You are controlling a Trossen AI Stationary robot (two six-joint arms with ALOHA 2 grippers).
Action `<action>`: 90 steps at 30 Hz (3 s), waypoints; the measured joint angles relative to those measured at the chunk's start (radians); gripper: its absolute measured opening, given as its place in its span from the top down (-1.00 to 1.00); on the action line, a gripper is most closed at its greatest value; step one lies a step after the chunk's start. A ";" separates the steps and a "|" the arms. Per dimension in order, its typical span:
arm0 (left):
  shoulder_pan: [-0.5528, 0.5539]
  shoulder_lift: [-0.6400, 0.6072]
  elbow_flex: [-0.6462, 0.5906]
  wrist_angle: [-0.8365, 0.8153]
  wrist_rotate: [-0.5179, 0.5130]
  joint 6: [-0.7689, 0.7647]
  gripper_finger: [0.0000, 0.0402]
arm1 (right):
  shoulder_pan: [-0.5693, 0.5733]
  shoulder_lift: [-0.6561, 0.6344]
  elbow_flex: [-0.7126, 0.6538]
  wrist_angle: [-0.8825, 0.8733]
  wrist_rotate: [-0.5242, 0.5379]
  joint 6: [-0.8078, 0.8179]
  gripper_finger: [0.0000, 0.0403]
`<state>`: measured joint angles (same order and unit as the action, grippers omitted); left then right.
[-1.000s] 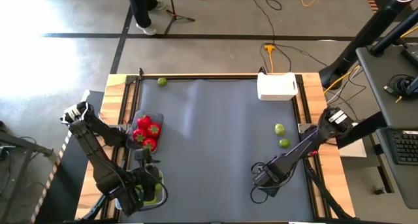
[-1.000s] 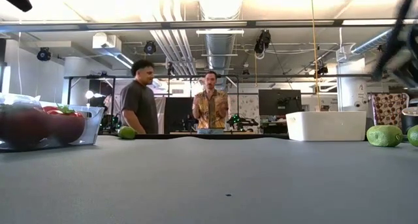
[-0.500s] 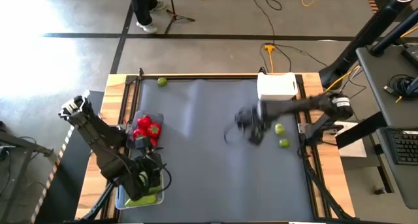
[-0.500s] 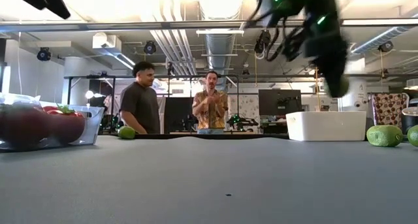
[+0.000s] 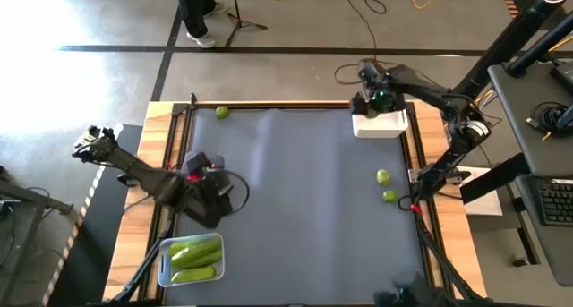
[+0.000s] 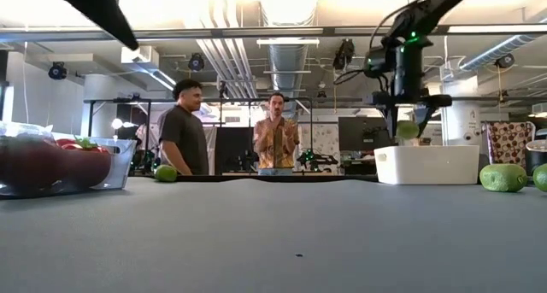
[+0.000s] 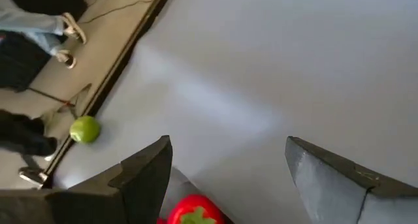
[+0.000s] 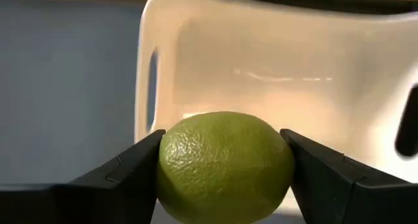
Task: Sort produce into baskets
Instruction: Put the bottom right lime into the white bin, then put the middle right lime into the white bin
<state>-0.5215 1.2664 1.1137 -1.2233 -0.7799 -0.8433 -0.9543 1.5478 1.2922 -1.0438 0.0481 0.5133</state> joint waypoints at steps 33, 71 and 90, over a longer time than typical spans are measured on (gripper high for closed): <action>0.110 -0.312 -0.137 -0.162 0.001 0.122 -0.39 | 0.026 0.072 0.085 -0.028 0.031 0.021 -0.73; 0.120 -0.411 -0.271 0.079 0.008 0.360 -0.39 | 0.551 -0.209 -0.623 0.044 -0.199 0.561 -0.31; 0.119 -0.411 -0.271 0.075 0.001 0.360 -0.39 | 0.559 -0.204 -0.599 0.054 -0.242 0.616 0.26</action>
<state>-0.4022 0.8555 0.8428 -1.1488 -0.7788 -0.4835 -0.3950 1.3434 0.6927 -0.9894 -0.1937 1.1288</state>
